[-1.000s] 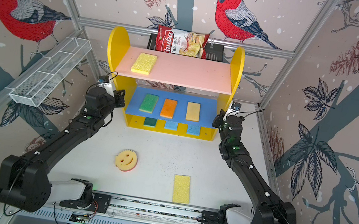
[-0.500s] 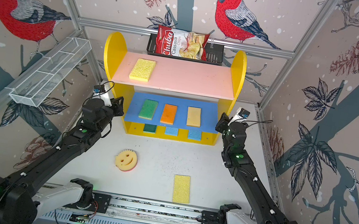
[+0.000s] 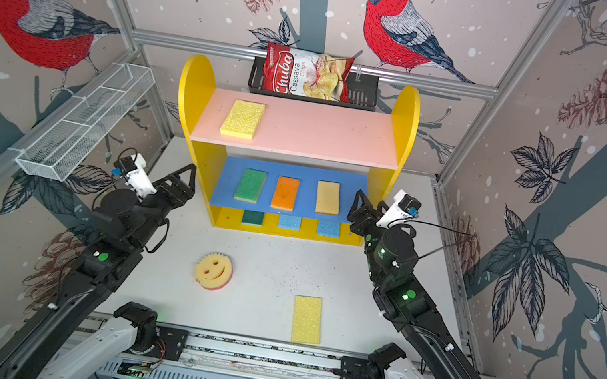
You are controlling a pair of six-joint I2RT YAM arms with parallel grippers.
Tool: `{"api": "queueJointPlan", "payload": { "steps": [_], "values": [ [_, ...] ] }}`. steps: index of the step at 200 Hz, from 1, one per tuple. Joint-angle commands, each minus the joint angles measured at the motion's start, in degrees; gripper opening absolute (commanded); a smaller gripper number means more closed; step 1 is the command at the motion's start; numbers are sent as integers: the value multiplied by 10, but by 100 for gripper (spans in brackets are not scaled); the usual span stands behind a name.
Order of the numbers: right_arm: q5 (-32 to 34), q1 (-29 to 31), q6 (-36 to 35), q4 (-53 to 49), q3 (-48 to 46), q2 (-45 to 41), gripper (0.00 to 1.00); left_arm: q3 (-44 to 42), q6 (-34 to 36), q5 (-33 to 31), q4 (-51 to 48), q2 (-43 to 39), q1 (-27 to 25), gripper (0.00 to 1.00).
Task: Place and organize the cleaning sponges onto the shelf
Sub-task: 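Move right gripper down to the flat yellow sponge while left gripper lowers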
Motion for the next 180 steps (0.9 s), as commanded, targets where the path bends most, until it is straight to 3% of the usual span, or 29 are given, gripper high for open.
{"api": "queueJointPlan", "payload": {
  "steps": [1, 44, 83, 111, 140, 180],
  "values": [
    [56, 45, -30, 25, 15, -9, 66, -6, -8, -28, -58, -37, -1, 79],
    [27, 111, -66, 78, 61, 44, 62, -34, -15, -29, -111, -71, 0, 80],
    [7, 145, -65, 60, 80, 124, 62, -48, -9, -25, -158, -70, 0, 81],
    [12, 146, -14, -36, 65, 149, 62, -60, -4, -3, -166, -64, -1, 80],
    [22, 144, 58, -159, 9, 146, 76, -75, -2, 38, -147, -43, -1, 78],
    [-41, 144, 142, -282, -71, 137, 81, -97, -15, 68, -101, -11, -1, 78]
  ]
}}
